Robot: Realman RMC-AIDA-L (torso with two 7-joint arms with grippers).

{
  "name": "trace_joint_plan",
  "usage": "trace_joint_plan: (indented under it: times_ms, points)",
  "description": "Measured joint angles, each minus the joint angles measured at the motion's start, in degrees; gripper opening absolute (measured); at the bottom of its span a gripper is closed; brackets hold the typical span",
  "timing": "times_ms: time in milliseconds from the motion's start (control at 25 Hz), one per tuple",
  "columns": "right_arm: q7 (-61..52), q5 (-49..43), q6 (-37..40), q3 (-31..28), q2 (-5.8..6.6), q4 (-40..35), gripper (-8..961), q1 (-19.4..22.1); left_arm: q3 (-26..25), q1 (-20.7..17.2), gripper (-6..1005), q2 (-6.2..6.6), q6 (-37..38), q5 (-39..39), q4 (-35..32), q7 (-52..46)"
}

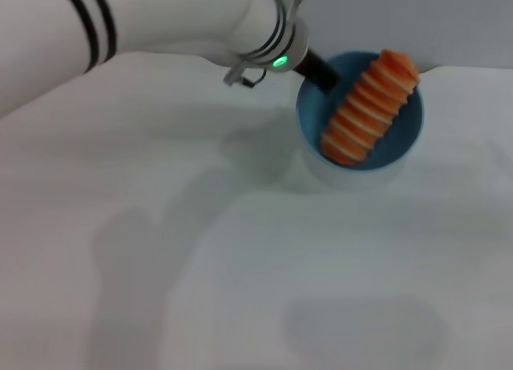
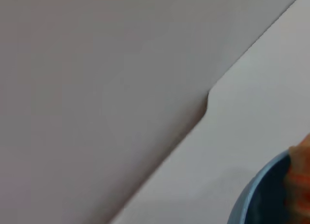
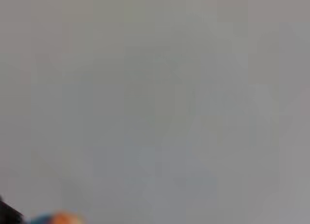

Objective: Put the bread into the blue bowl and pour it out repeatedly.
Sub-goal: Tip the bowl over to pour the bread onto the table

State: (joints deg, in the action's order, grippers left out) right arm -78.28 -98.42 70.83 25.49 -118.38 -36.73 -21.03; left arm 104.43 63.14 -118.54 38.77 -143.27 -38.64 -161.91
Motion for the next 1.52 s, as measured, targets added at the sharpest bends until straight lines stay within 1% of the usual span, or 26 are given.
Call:
trace_joint_plan:
  times_ms: [80,120,160,280,440,560,600,640,680,800,880,920,1080,1200,1400,1520]
  points:
    - [4.29,0.82,-0.51,-2.78,0.00,2.55,683,1.02,0.48,1.40,-1,-0.14,-0.10,-1.98,0.06,0.01]
    - [6.92,1.39,-0.74,-4.36,-0.01,4.21,682,1.52,0.48,1.40,-1,-0.14,-0.10,-1.98,0.06,0.01]
    - [6.92,1.39,-0.74,-4.36,-0.01,4.21,682,1.52,1.10,2.17,-1,-0.19,-0.29,-2.82,0.05,0.01]
    - [14.38,3.79,-0.87,-7.07,-0.01,8.61,679,2.99,3.03,3.99,-1,-0.22,-0.68,-4.42,-0.04,0.02]
    - [18.62,6.33,0.01,-7.69,-0.03,12.17,676,4.45,5.76,6.57,-1,-0.39,-0.56,-8.11,0.22,-0.37]
    - [21.93,6.58,0.68,-7.67,-0.09,13.98,674,4.65,8.01,7.95,-1,-0.47,-0.34,-11.83,-0.18,-0.69]
    - [27.05,6.64,1.51,-7.66,-0.10,16.20,673,4.40,8.17,8.01,-1,-0.47,-0.53,-12.56,-0.34,-0.71]
    - [29.63,6.76,1.88,-7.77,-0.10,17.26,672,4.22,8.29,8.03,-1,-0.47,-0.78,-13.18,-0.47,-0.72]
    - [29.63,6.76,1.88,-7.77,-0.10,17.26,671,4.22,8.29,8.03,-1,-0.47,-0.78,-13.18,-0.47,-0.72]
    - [35.66,8.57,1.89,-8.16,-0.10,20.07,669,3.83,8.46,8.05,-1,-0.47,-1.78,-14.69,-0.53,-0.74]
    - [40.66,11.80,1.60,-8.19,-0.17,22.45,668,3.71,9.07,8.06,-1,-0.46,-2.48,-15.61,-0.66,-0.74]
    - [40.66,11.80,1.60,-8.19,-0.17,22.45,667,3.71,9.57,8.05,-1,-0.46,-2.76,-16.16,-0.75,-0.75]
    - [47.08,18.22,1.87,-8.21,-0.33,25.28,664,3.66,12.30,7.69,-2,-0.48,-3.88,-20.84,-2.44,-1.30]
    - [48.54,20.44,1.48,-8.24,-0.35,26.16,661,3.71,12.94,7.57,-2,-0.51,-5.15,-22.23,-3.73,-1.50]
    - [48.58,20.82,1.21,-8.65,-0.37,26.22,657,3.93,12.96,7.91,-2,-0.49,-6.70,-22.30,-3.81,-1.08]
    - [48.53,21.52,1.16,-10.06,-0.37,26.35,655,4.23,13.06,6.94,-2,-0.45,-11.21,-22.34,-5.02,-0.84]
